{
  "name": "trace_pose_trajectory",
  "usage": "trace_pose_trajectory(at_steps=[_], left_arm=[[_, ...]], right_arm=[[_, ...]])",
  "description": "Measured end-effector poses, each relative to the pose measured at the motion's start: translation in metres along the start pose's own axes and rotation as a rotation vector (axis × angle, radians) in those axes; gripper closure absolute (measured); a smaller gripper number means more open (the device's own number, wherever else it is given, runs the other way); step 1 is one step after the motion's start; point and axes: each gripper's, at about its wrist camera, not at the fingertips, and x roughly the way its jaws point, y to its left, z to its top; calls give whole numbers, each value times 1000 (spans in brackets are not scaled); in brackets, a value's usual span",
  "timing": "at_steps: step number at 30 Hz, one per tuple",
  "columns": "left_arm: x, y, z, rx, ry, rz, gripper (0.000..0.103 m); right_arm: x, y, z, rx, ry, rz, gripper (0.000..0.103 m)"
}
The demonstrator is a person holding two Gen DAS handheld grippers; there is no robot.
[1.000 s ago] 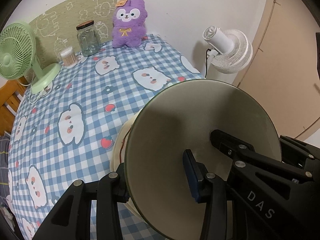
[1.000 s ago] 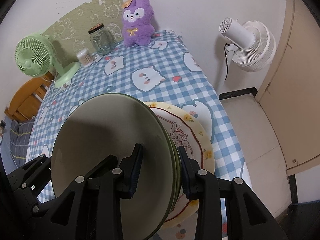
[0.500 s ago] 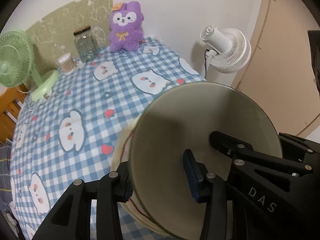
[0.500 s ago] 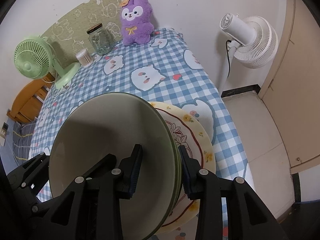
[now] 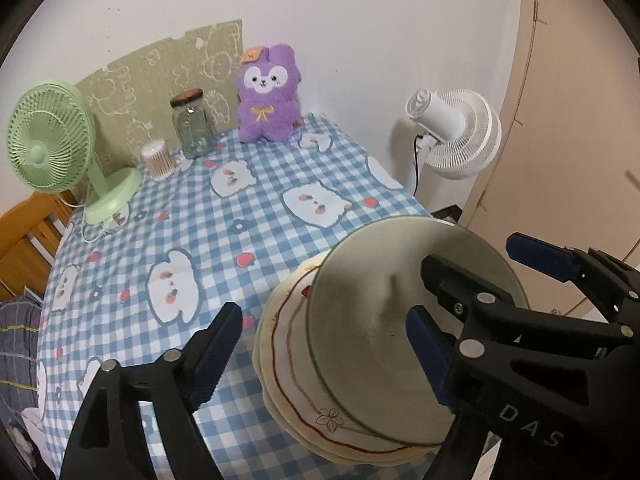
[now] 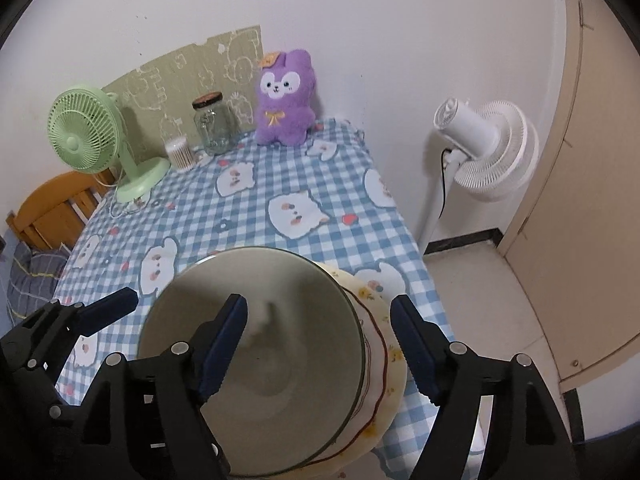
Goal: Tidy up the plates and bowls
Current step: 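Lower the nested bowls onto the plates and open both grippers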
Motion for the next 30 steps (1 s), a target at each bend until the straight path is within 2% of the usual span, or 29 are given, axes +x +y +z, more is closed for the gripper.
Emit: trace_pose_trajectory(at_steps=[5, 10, 13, 22, 30], left_arm=[[-26, 3, -4, 1, -84, 57, 9], [-49, 13, -10, -40, -126, 54, 5], [-61, 19, -16, -60, -155, 88, 4], [-101, 45, -46, -127, -220, 141, 0], [-129, 72, -74, -171, -258, 192, 0]], right_arm=[[-23, 10, 0, -19, -61, -21, 24], [-48, 23, -3, -40, -113, -25, 21], [-61, 32, -6, -53, -138, -31, 17], [-93, 67, -22, -110, -189, -4, 15], [-112, 90, -40, -105, -206, 20, 15]])
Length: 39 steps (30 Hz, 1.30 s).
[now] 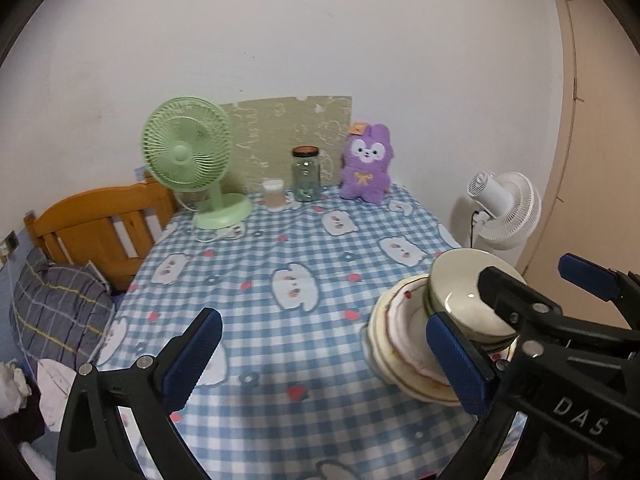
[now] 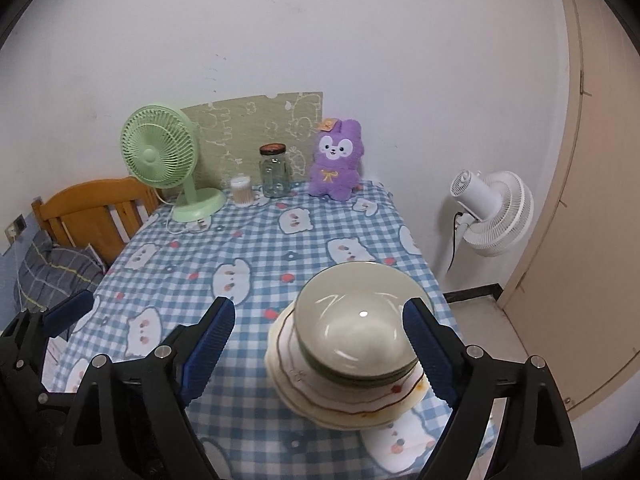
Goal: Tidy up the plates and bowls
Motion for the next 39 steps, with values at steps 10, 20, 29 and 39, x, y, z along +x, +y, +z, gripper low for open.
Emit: trace_pose_trajectory(at_steps=[10, 20, 29, 39], left_arm=[[-33, 34, -21, -29, -44, 62, 0], [-52, 58, -41, -70, -61, 101, 0], [-62, 67, -43, -90, -91, 104, 0], [-63, 69, -40, -104, -99, 103, 0]], right_arm=[[-31, 26, -19, -10, -57, 2, 15], [-49, 38, -38, 9, -90, 25, 15], [-58, 37, -41, 28, -119, 27, 15], [-58, 30, -39, 33, -123, 21, 15]])
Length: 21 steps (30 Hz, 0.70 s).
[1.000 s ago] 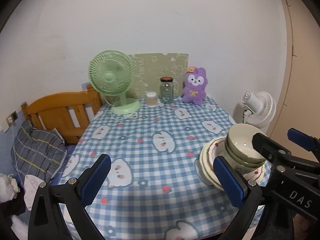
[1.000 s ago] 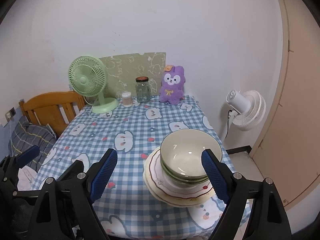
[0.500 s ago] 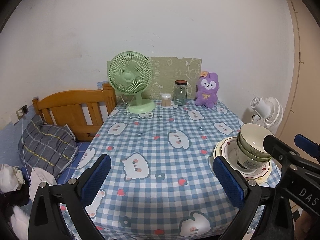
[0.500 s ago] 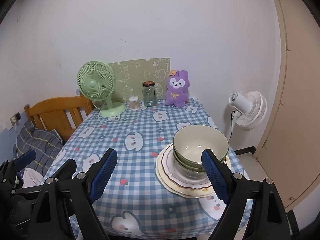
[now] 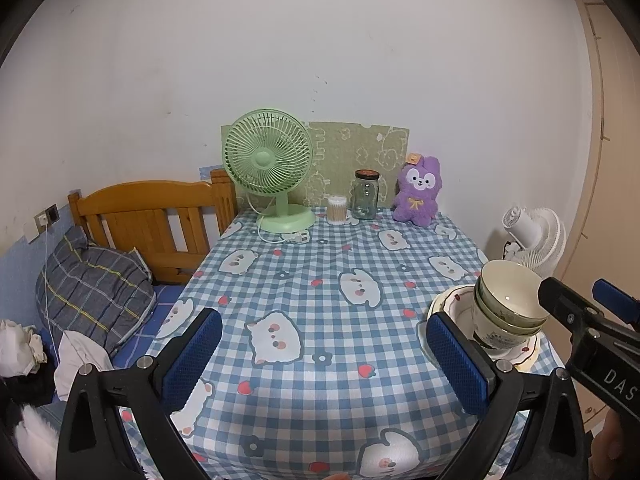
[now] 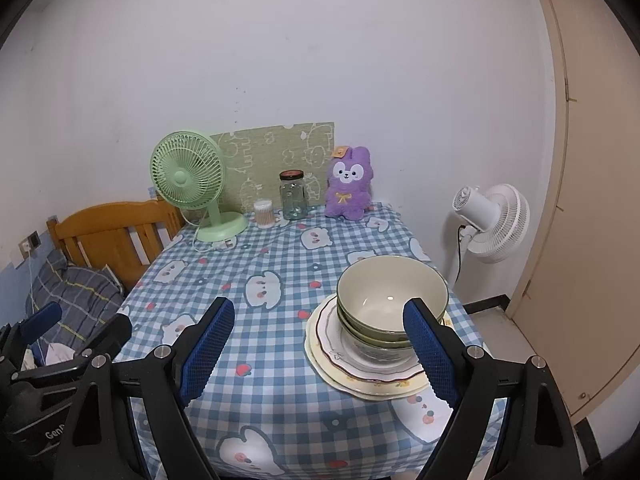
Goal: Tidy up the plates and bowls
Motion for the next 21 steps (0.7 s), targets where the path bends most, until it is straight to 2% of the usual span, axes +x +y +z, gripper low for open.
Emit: trace_pose_trajectory(at_steps=[21], left_arm=[[-9, 0, 0, 5, -25, 10, 0]], right_arm=[[4, 1, -1, -2, 13, 18, 15]])
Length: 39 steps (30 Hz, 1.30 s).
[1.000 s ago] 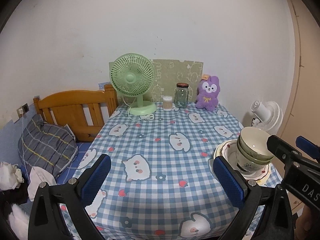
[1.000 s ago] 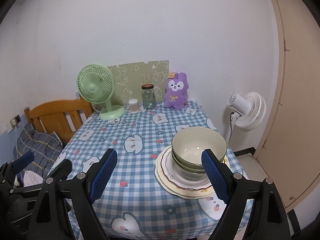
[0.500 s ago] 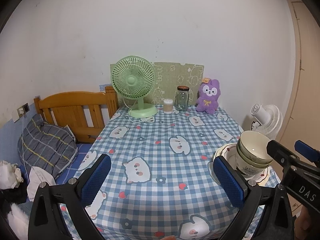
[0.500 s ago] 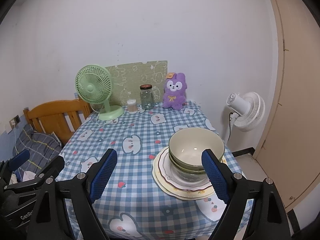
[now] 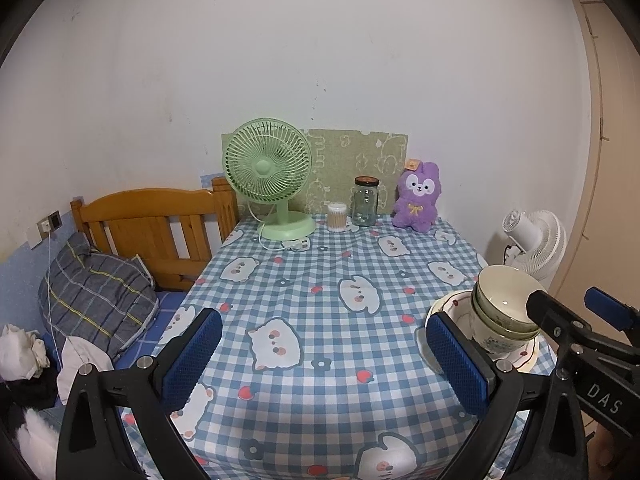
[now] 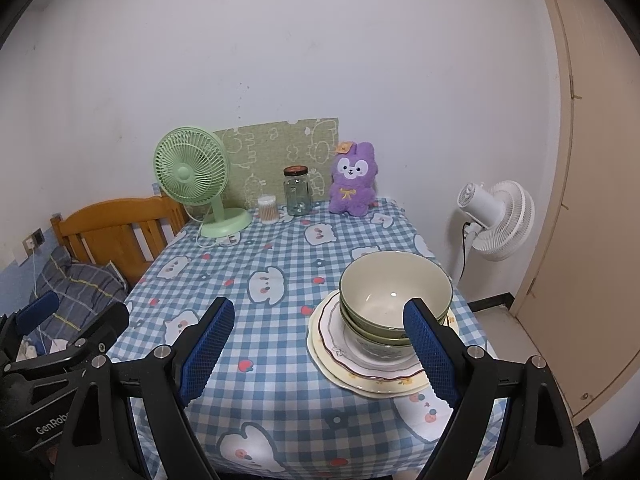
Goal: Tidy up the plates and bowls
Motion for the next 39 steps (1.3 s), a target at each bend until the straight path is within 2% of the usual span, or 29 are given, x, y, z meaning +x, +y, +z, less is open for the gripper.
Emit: trace_pose_trajectory(at_steps=[39], left_arm=[[4, -5, 0, -5, 5, 0, 0]], right_arm=[[1, -6, -2, 9, 3, 10, 15]])
